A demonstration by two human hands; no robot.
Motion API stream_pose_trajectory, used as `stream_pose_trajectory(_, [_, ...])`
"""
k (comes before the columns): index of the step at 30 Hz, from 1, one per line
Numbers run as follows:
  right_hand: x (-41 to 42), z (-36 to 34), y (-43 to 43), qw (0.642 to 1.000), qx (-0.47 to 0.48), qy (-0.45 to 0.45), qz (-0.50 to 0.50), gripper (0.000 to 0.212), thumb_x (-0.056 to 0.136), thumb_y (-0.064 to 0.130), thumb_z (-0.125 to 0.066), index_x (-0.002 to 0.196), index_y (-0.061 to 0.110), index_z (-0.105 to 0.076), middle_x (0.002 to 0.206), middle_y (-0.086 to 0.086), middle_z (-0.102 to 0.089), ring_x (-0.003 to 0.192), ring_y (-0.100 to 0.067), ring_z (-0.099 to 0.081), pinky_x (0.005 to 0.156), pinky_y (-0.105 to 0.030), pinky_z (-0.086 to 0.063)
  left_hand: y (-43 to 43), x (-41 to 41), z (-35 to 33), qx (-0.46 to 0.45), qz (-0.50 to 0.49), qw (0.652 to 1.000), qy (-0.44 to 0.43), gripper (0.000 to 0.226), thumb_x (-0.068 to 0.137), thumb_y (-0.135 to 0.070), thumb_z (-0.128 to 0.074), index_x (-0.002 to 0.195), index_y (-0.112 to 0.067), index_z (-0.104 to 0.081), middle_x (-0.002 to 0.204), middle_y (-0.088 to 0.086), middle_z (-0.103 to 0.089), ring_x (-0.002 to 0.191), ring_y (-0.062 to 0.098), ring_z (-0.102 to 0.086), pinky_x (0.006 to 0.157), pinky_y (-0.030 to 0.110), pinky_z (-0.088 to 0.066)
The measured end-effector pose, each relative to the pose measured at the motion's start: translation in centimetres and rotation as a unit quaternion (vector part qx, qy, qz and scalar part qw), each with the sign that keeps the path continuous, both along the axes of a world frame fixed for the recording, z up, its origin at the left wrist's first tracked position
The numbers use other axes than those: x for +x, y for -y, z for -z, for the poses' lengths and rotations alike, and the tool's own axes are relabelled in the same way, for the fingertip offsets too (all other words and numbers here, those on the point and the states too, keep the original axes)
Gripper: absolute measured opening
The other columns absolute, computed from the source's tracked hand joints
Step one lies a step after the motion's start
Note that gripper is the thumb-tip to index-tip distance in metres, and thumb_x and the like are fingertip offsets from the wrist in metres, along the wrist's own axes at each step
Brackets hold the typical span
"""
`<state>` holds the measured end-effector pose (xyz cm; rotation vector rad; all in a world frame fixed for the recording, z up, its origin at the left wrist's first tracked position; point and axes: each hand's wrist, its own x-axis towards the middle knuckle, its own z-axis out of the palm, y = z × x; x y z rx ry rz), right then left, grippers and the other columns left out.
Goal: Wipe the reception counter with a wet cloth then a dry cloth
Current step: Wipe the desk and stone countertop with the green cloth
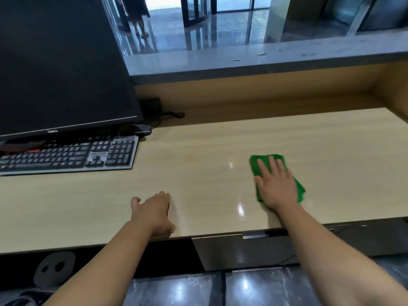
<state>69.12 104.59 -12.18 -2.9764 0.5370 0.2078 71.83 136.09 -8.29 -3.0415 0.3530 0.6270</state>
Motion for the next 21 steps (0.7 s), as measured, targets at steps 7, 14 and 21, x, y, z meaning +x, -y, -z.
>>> stream_pose_trajectory(7, [-0.6,0.1,-0.7,0.994,0.017,-0.019,0.109,0.058,0.103,0.04,-0.015,0.155,0.027,0.008,0.162,-0.009,0.013,0.15,-0.029,0.009,0.121,-0.046,-0.002,-0.3,0.3,0.3,0.007,0.022,1.0,0.006,0.04,0.065,-0.041,-0.066,0.094,-0.026,-0.042,0.095,-0.01,-0.043,0.102,0.01,-0.05,0.098,0.043,-0.02])
stream_pose_trajectory(14, [-0.7,0.6,-11.3,0.996,0.026,-0.011,0.09,0.06,0.103,0.041,-0.014,0.154,0.024,0.013,0.161,-0.011,0.016,0.149,-0.031,0.013,0.12,-0.05,0.0,-1.0,-0.3,0.0,-0.08,0.003,0.997,-0.003,0.042,0.071,-0.037,-0.064,0.107,-0.025,-0.045,0.114,-0.014,-0.048,0.111,0.01,-0.044,0.097,0.037,-0.02])
stream_pose_trajectory(21, [-1.0,1.0,-21.5,0.993,0.05,-0.005,-0.105,0.057,0.104,0.039,-0.01,0.153,0.023,0.015,0.159,-0.009,0.021,0.147,-0.033,0.017,0.117,-0.051,0.008,-6.9,-1.3,0.1,-0.123,-0.086,0.988,0.045,0.069,0.087,-0.011,-0.048,0.151,-0.028,-0.025,0.159,-0.01,-0.017,0.145,0.002,-0.014,0.111,0.034,-0.005])
